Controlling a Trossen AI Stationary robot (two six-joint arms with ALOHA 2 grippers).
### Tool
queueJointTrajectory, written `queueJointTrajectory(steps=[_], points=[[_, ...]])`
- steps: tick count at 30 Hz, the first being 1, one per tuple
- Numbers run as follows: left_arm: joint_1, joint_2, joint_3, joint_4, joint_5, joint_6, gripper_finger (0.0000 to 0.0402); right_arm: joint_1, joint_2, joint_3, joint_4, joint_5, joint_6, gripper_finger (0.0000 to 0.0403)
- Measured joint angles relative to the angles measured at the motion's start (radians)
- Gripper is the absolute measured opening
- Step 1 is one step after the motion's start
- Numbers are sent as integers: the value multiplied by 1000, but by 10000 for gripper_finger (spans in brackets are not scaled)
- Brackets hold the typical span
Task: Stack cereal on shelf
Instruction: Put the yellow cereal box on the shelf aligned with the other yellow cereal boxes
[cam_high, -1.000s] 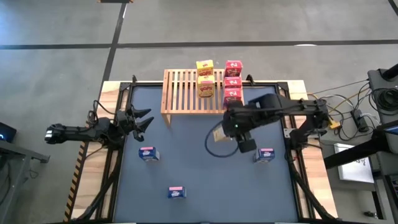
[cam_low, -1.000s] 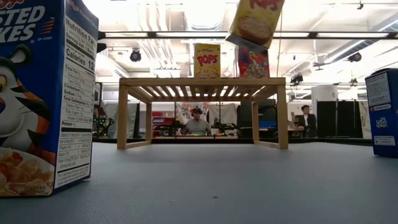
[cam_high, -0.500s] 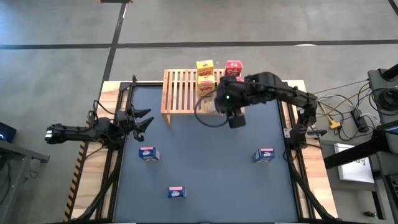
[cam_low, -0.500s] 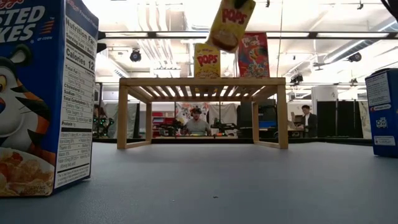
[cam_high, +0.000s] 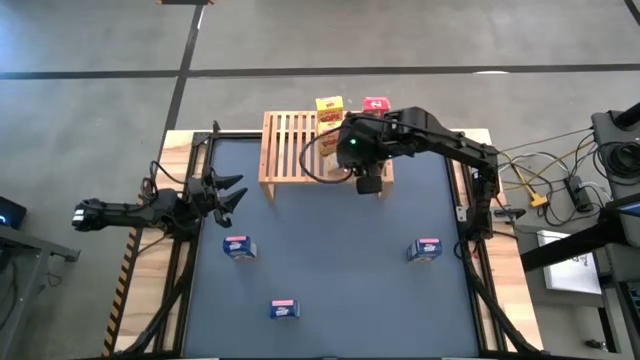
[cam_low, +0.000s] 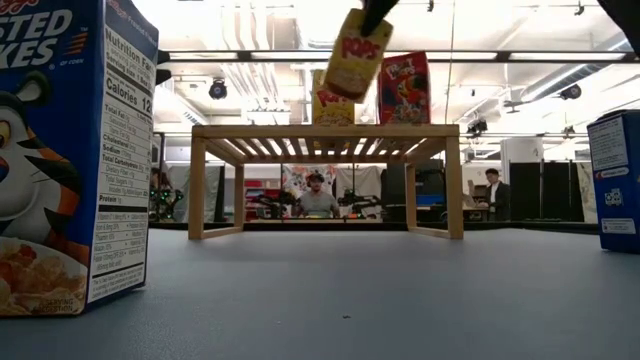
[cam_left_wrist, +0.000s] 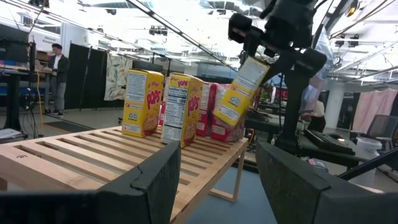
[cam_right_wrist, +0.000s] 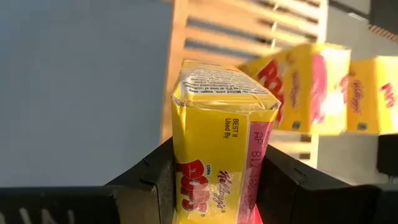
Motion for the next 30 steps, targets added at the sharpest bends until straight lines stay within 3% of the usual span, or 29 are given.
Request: queueJointTrajectory(steps=[6,13,18,22,25,30], points=[[0,0,0,0,0,0,193,1,3,0,137,-3,214,155],[0,0,0,0,0,0,193,3,3,0,172,-15,383,155],[0,0,0,0,0,0,193,5,3,0,278,-215,393,155],[0,0,0,0,0,0,193,6,3,0,352,-387,279,155],[0,0,0,0,0,0,193,7,2,0,360,-396,217,155],[0,0,0,0,0,0,193,5,2,0,396,-385,264,155]])
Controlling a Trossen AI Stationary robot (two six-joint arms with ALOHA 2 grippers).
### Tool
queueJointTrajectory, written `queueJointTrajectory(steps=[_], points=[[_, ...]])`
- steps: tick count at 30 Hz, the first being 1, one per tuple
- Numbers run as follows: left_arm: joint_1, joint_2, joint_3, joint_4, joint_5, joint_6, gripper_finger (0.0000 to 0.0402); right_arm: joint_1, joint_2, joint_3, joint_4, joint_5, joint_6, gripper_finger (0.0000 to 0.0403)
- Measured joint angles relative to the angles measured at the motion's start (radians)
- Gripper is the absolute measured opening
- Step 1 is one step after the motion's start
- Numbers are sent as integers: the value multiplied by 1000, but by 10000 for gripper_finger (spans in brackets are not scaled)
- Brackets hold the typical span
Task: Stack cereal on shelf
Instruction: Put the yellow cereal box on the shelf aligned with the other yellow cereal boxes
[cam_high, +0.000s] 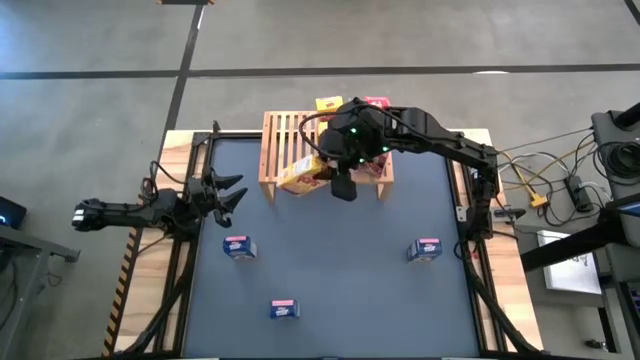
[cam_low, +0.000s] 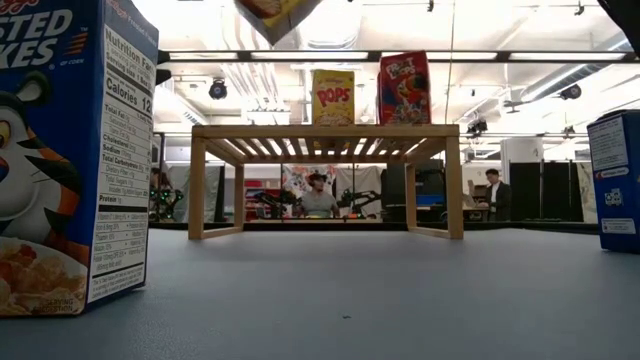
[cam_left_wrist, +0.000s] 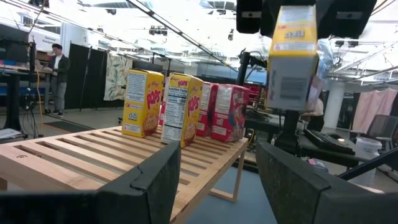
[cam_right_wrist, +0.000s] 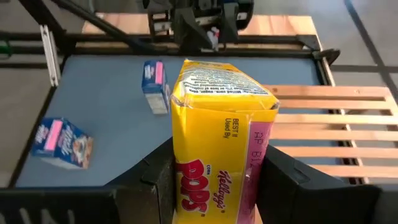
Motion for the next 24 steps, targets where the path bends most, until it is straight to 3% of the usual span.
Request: queueJointTrajectory(steps=[6,14,18,24], points=[[0,0,0,0,0,0,193,1,33,-4,4,-4,122,155],[0,0,0,0,0,0,193,72,54,-53,9,-4,77,155],[0,0,0,0,0,0,193,144,18,-168,71,17,32,155],[0,0,0,0,0,0,193,248,-132,-498,323,219,41,155]])
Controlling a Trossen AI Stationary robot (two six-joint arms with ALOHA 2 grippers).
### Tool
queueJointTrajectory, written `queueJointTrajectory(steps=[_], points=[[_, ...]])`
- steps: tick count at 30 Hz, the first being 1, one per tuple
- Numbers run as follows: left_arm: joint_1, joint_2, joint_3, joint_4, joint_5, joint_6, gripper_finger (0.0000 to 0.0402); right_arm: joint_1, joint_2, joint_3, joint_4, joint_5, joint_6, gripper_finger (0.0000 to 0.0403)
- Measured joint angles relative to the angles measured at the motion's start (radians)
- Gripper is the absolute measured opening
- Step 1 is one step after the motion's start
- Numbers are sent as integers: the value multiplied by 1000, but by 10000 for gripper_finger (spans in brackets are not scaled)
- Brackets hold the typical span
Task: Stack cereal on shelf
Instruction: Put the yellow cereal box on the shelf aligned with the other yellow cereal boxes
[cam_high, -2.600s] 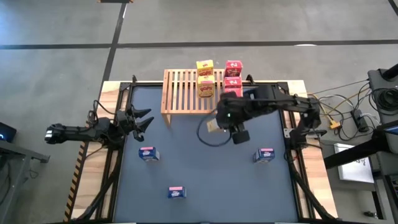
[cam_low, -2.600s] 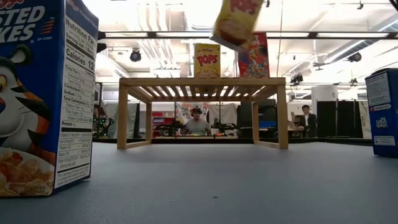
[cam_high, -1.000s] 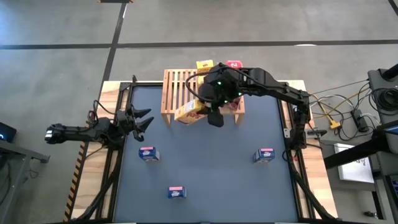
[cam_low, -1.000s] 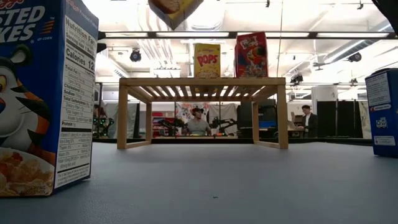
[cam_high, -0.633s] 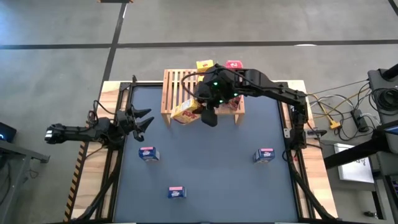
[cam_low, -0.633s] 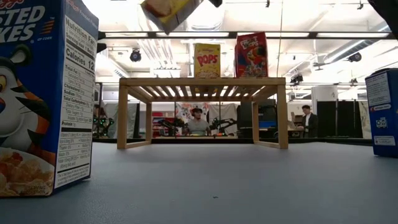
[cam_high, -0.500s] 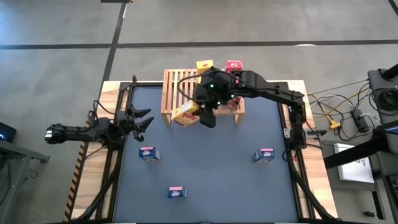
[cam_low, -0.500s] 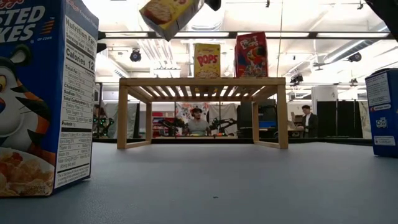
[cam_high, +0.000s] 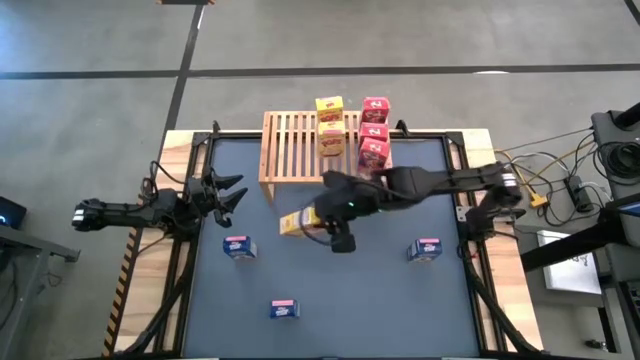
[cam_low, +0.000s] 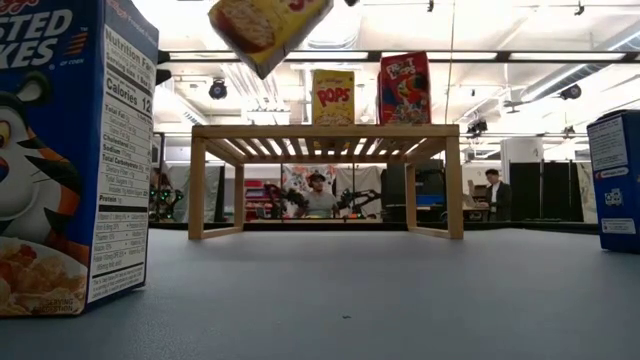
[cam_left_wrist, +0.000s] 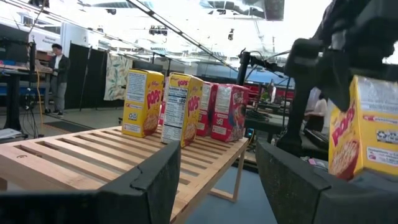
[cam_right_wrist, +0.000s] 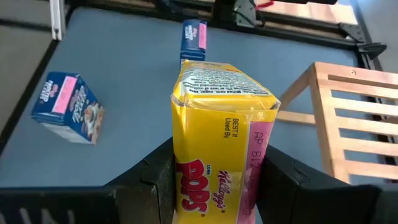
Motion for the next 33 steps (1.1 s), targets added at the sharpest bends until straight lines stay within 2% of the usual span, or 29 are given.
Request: queueJointTrajectory(steps=[9,16,21,23,25,27,33], points=[[0,0,0,0,0,0,193,35,-348,-571,447,10,136,155],[0,0,0,41,0,-53,193,34,-564,-879,716,16,192,155],[0,5,0,54,2,-74,193,33,-634,-1021,836,19,212,155],[0,21,1,60,35,-143,193,33,-641,-1060,862,18,199,155],[0,48,24,22,105,-146,193,33,-642,-1091,876,18,194,155],[-1,100,66,-17,170,-145,193,33,-641,-1116,901,30,189,155],[-1,383,235,-30,185,-75,193,33,-634,-1188,973,70,168,155]])
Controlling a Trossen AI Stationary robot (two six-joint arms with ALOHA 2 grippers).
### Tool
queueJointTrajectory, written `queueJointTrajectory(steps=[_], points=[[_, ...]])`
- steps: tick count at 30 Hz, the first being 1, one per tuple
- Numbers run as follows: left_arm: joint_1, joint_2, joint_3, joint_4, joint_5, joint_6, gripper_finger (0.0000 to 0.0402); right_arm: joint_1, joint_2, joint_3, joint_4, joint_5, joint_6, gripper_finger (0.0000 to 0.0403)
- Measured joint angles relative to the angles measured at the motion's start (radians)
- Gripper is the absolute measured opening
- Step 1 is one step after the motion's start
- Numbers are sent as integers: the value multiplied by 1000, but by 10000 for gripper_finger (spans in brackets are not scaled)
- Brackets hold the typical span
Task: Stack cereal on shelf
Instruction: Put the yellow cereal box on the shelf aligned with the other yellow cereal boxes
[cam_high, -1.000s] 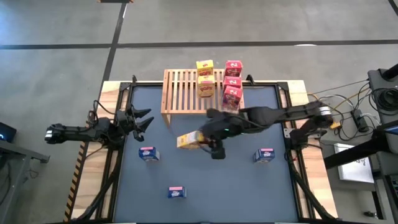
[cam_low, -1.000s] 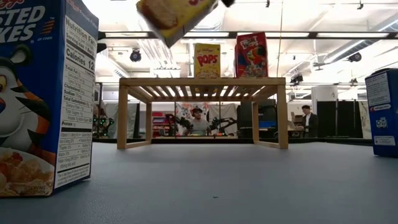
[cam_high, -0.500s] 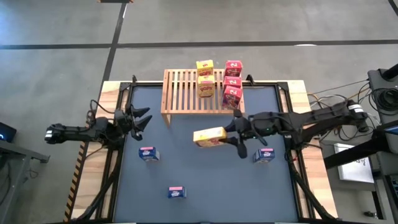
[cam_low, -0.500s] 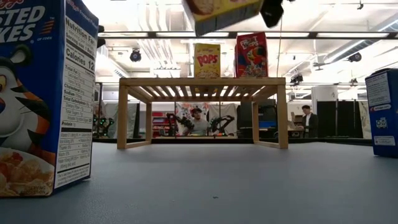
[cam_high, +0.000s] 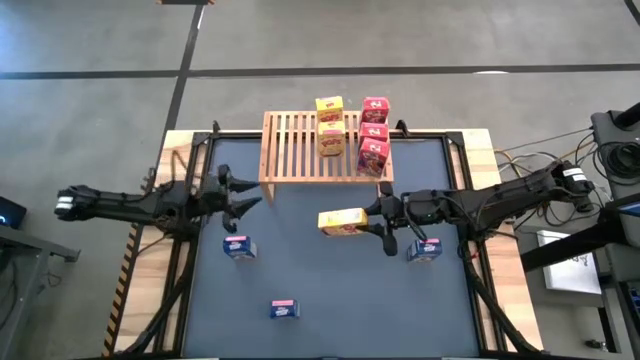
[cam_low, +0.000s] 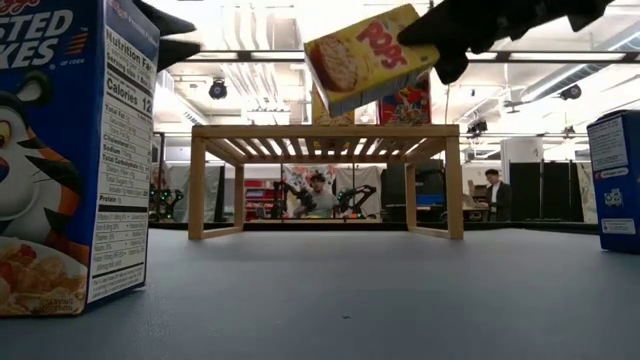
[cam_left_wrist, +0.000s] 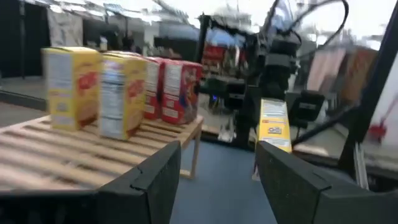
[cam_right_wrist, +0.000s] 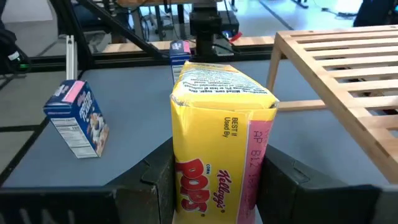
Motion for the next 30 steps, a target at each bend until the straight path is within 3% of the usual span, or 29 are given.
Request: queueJointTrajectory(steps=[7,12,23,30], points=[[0,394,301,-167,87,58,193,0,0,-34,123,0,-79,155],[-8,639,551,-330,91,76,207,-2,-2,-24,122,0,-110,155],[-14,1041,1149,-867,133,109,305,-2,14,-26,52,52,-116,155],[-14,1234,1405,-1061,218,109,338,-2,15,-26,46,65,-133,155]])
